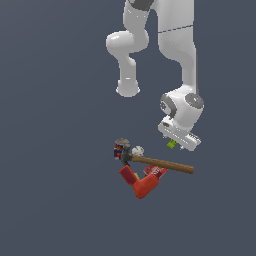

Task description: Pick up a designated object from a clutter of objects.

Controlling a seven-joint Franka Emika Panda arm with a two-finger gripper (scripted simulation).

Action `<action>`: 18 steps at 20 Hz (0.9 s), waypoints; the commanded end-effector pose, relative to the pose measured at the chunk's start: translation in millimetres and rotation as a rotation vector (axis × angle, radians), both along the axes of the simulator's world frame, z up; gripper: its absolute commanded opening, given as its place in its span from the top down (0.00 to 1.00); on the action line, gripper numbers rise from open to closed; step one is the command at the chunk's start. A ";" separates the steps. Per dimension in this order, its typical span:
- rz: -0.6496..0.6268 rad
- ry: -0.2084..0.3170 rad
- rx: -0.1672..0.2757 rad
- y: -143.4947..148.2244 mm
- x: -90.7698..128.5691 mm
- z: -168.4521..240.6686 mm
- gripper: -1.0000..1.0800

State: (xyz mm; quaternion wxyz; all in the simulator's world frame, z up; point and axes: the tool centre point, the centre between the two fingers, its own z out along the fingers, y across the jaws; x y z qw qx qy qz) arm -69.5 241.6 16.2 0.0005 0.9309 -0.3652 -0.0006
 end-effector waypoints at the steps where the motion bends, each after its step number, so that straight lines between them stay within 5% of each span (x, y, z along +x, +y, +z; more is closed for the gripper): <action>1: 0.000 -0.001 0.001 0.4 0.4 -3.7 0.04; 2: 0.000 -0.001 0.001 0.4 0.5 -4.0 0.04; 3: 0.000 -0.001 0.001 0.4 0.5 -4.0 1.00; 18: 0.000 -0.002 0.001 -5.2 1.6 1.6 1.00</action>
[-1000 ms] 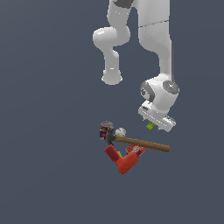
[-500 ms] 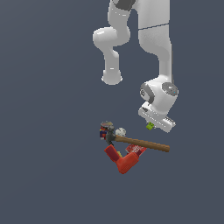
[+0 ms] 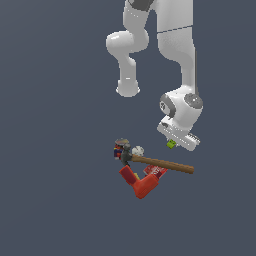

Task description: Pick up a designated object from a clutter of objects.

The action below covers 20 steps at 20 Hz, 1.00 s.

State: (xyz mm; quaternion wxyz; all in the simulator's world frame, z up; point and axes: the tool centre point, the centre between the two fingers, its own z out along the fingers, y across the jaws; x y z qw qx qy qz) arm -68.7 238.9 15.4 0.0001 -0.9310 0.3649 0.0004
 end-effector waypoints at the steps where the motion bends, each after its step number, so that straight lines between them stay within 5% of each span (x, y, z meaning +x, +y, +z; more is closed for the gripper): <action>1: -0.001 -0.001 0.000 -5.0 1.3 4.6 1.00; 10: -0.001 0.000 0.001 -49.7 8.9 44.0 1.00; 20: -0.003 0.002 0.003 -139.5 25.3 123.5 1.00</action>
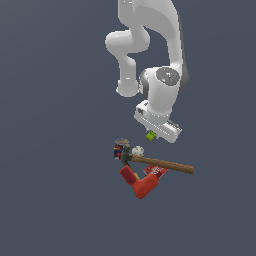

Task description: Pick up a designated object from a clutter of objects.

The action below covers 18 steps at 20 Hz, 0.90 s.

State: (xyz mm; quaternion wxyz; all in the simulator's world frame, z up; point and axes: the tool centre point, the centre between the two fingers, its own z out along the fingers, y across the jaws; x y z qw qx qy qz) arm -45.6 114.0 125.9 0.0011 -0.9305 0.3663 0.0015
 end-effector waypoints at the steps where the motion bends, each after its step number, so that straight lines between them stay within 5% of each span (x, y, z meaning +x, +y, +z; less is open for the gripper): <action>1: 0.000 0.000 0.001 -24.0 3.9 21.4 1.00; 18: 0.000 0.000 -0.002 -182.1 38.0 165.3 1.00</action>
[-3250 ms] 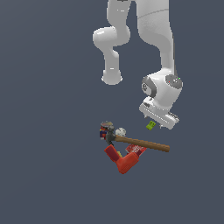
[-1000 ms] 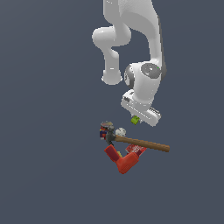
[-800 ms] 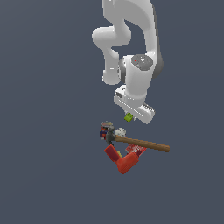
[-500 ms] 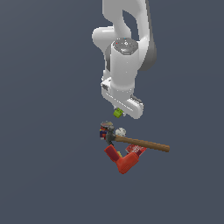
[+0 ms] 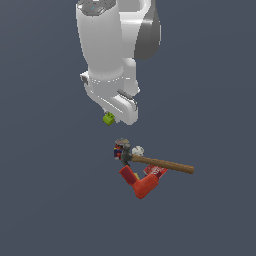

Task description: Pick up a designated object from a clutter of objects.

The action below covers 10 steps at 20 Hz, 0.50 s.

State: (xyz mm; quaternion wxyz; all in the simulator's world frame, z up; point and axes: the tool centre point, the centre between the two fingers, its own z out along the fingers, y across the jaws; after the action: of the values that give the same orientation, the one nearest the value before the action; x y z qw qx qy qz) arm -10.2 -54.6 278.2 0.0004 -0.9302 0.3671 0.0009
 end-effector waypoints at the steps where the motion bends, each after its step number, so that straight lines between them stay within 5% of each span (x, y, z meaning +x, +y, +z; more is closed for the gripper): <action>1: 0.001 0.000 0.000 -22.5 5.1 21.2 1.00; 10: 0.004 -0.001 -0.001 -78.6 21.9 74.4 1.00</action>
State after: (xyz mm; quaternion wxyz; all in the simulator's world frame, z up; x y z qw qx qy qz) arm 9.4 -126.3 345.4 0.0002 -0.9306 0.3660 -0.0002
